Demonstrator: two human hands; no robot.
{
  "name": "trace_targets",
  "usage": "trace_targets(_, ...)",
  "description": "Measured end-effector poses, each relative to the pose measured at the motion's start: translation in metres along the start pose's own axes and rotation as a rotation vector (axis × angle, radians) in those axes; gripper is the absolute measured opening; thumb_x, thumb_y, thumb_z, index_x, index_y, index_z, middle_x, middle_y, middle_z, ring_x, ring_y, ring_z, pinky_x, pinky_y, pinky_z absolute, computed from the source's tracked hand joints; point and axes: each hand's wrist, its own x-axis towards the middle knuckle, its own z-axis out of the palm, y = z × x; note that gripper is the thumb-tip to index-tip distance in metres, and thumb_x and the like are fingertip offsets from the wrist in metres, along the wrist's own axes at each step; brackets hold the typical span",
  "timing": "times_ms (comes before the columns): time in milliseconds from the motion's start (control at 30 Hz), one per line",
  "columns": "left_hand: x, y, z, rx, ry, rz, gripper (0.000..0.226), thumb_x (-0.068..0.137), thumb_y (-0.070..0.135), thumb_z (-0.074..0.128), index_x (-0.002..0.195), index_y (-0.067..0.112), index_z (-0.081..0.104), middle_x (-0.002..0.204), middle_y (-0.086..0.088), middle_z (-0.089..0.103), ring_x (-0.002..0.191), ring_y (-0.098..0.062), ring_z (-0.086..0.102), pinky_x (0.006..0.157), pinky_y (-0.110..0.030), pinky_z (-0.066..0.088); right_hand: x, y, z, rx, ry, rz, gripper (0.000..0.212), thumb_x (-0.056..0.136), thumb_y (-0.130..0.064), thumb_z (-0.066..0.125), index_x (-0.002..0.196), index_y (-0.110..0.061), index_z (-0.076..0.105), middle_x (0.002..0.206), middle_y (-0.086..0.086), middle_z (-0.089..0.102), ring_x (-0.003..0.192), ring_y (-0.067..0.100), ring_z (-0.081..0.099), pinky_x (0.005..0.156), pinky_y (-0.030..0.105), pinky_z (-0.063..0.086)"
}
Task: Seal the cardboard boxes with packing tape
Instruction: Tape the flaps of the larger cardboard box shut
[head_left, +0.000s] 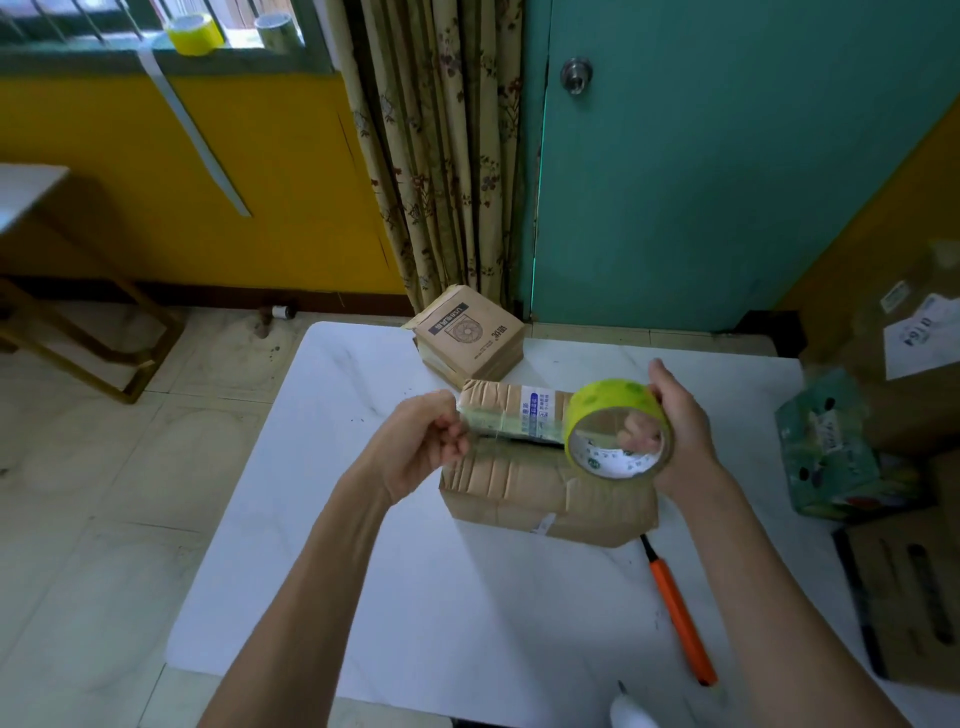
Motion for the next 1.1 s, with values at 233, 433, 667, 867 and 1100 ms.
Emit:
trace_targets(233,-0.003,-0.001,0.003,-0.364,-0.179,0.073,0.033,0.075,-0.001,0.053,0.097,0.003,0.076,0.07,-0.009,0.058,0.058,-0.018,0.061,0.054,-0.021,0.055,0.002,0.021,-0.01,0.224,-0.386,0.337,0.037,0.087,-0.044,0.052,0.061,-0.019,0.046,0.04,-0.007,0.026,0.032,0.006,0.024,0.037,0.018,0.022)
trace_targets(433,-0.007,0.0,0.005,-0.285,-0.22,0.183,0.029,0.08,0.003,0.059,0.102,-0.004,0.077,0.081,-0.013,0.066,0.074,-0.023,0.069,0.068,-0.025,0.06,-0.014,0.03,-0.007,0.317,-0.396,0.233,0.051,0.093,-0.044,0.055,0.113,0.001,0.067,0.095,0.015,0.072,0.083,0.022,0.072,0.073,0.035,0.062)
trace_targets(667,-0.006,-0.004,0.011,0.736,0.148,0.586,0.04,0.085,-0.009,0.072,0.122,0.006,0.072,0.087,0.005,0.068,0.082,-0.009,0.068,0.085,-0.027,0.059,-0.013,0.029,-0.001,0.031,-0.226,0.173,0.044,0.089,0.003,0.041,0.129,0.001,0.059,0.126,0.021,0.065,0.115,0.03,0.063,0.09,0.04,0.055)
trace_targets(867,0.004,-0.005,0.014,0.765,0.378,0.812,0.012,0.084,0.012,0.081,0.097,0.014,0.082,0.09,0.002,0.06,0.079,-0.006,0.058,0.067,-0.01,0.046,-0.023,0.023,0.0,-0.098,-0.255,0.032,0.047,0.095,-0.004,0.041,0.129,-0.028,0.061,0.116,0.006,0.07,0.105,0.022,0.067,0.081,0.04,0.057)
trace_targets(1100,-0.007,0.009,0.021,0.197,0.158,0.588,0.025,0.082,0.023,0.074,0.097,0.005,0.08,0.102,-0.009,0.078,0.101,-0.018,0.072,0.083,-0.031,0.058,-0.018,0.033,-0.019,0.231,-0.501,0.169,0.033,0.068,-0.023,0.089,0.096,-0.013,0.075,0.118,0.014,0.069,0.101,0.023,0.071,0.083,0.034,0.06)
